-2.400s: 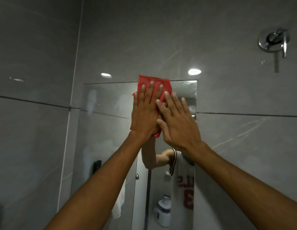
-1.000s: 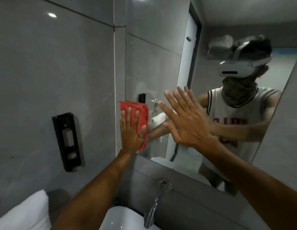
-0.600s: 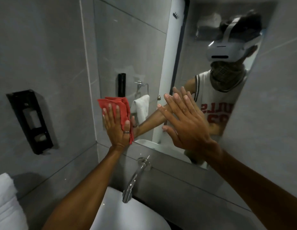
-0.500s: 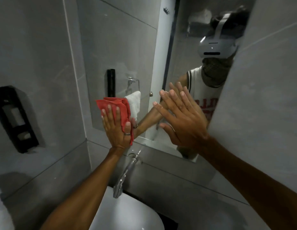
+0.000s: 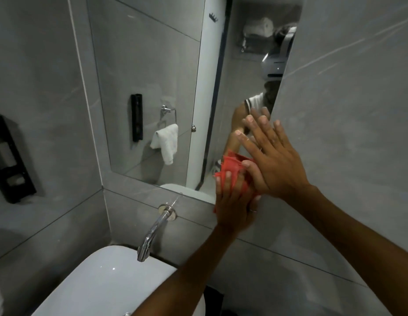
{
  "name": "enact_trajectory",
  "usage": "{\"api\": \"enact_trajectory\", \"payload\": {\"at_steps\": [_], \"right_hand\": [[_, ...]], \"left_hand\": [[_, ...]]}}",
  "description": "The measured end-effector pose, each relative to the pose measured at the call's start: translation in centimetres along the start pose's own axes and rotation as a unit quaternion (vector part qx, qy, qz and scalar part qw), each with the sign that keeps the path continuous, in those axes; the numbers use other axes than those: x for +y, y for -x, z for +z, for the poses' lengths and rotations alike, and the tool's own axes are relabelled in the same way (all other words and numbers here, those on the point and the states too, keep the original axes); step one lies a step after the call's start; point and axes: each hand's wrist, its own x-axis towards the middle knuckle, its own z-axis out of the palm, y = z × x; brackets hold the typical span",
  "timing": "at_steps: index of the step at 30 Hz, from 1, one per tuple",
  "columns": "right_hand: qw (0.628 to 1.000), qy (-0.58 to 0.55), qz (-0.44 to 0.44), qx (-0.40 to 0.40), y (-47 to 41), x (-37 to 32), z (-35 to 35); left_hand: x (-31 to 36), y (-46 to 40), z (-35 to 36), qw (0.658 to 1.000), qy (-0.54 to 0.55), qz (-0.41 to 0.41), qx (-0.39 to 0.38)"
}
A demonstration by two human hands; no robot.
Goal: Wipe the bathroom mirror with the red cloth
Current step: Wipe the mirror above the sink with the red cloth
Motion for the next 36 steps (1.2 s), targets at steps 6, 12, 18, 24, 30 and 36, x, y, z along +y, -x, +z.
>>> {"api": "enact_trajectory", "payload": {"at_steps": [6, 12, 18, 24, 30, 36], "right_hand": [[1.000, -0.006, 0.020, 0.009, -0.5, 0.8, -0.2], [0.996, -0.022, 0.077, 0.029, -2.2, 1.9, -1.3], [0.993, 0.003, 0.097, 0.071, -2.7, 5.3, -3.6], [0.988, -0.013, 0.145, 0.059, -0.4, 6.1, -2.9], [0.984, -0.020, 0.168, 0.049, 4.3, 3.2, -0.7], [0.990, -0.008, 0.139, 0.033, 5.1, 3.8, -1.3]], "left_hand": [[-6.8, -6.0, -3.0, 0.991, -0.043, -0.126, 0.018], [-12.2, -18.6, -9.4, 0.909, 0.041, -0.402, 0.102], [-11.2, -29.5, -11.8, 0.944, -0.016, -0.318, 0.088], [-3.7, -24.5, -7.6, 0.992, -0.086, -0.082, 0.029], [-1.6, -5.2, -1.7, 0.996, -0.065, 0.057, -0.039], [-1.7, 0.2, -0.6, 0.994, -0.060, 0.020, -0.094]]}}
